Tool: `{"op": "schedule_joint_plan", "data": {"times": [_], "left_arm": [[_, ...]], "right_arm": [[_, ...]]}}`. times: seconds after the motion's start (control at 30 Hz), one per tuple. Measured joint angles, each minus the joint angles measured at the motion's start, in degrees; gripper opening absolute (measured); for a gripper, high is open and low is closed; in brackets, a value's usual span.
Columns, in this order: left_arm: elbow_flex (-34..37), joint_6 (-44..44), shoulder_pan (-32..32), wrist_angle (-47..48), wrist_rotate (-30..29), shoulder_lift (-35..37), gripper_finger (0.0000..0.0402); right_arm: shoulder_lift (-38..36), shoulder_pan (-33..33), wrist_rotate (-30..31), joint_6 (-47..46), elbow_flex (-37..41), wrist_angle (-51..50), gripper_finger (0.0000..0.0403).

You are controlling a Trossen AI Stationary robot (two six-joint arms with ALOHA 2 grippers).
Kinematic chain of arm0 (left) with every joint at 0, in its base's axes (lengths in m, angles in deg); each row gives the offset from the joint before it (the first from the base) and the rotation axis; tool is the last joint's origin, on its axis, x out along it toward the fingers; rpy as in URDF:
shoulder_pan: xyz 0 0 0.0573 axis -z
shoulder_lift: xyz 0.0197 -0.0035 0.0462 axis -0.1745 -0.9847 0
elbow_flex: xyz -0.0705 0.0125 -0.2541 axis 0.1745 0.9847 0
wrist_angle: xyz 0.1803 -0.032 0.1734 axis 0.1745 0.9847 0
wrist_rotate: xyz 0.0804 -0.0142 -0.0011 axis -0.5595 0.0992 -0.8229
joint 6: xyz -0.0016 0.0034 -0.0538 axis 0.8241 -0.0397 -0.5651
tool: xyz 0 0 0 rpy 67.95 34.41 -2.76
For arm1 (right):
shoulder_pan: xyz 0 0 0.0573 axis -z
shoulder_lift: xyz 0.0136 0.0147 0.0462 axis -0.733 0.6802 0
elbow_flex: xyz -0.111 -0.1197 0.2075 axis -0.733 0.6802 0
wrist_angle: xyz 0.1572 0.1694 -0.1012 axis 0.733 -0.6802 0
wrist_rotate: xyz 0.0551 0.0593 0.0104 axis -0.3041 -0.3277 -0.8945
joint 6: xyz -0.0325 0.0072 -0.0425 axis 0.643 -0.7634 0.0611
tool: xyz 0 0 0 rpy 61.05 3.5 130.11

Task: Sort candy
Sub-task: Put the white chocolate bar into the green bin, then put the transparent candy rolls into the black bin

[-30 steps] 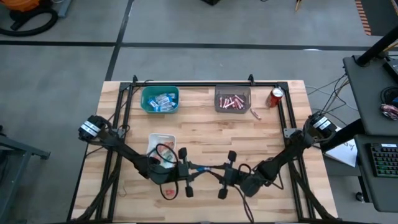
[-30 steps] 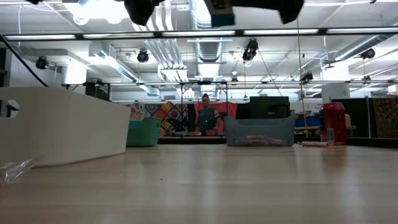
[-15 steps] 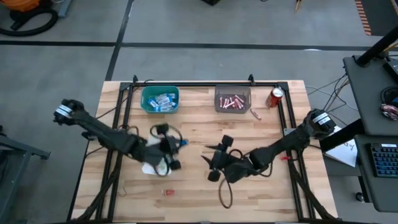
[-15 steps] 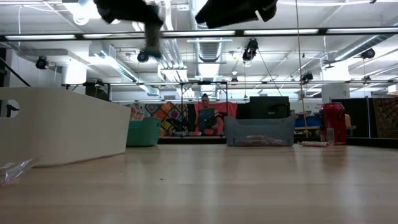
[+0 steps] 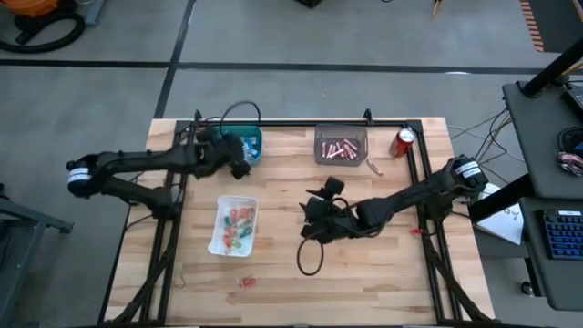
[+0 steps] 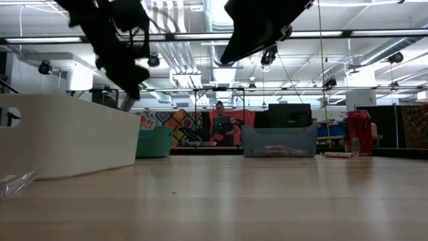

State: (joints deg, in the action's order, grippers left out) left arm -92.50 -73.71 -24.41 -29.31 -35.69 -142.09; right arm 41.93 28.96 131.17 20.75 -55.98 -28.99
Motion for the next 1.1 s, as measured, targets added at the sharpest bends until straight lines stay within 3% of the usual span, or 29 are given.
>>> {"op": "schedule_joint_plan", "data": {"times": [0.23, 0.47, 0.77, 0.93, 1.1], "left_arm": [[3.1, 11.4, -16.0, -8.3, 25.9, -1.2, 0.0014], [2.5, 23.2, -27.3, -8.5, 40.1, -3.2, 0.0019], [2.6, 23.9, -32.0, -9.1, 45.7, -6.9, 0.0064], [2.6, 23.0, -32.0, -9.1, 42.5, -8.1, 0.0113], [2.1, 21.4, -32.0, -8.3, 37.5, -6.2, 0.0154]], "right_arm": [[-0.7, 3.4, 0.0, 0.2, 0.0, -4.4, 0.0194], [-1.2, 7.9, -3.6, 0.3, 0.0, -5.5, 0.0194], [-1.4, 11.1, -8.2, 0.4, 0.0, -5.6, 0.0194], [-2.1, 11.8, -9.1, 0.4, 0.0, -6.0, 0.0194], [-4.8, 12.9, -10.2, -4.1, 0.1, -15.5, 0.0194]]}}
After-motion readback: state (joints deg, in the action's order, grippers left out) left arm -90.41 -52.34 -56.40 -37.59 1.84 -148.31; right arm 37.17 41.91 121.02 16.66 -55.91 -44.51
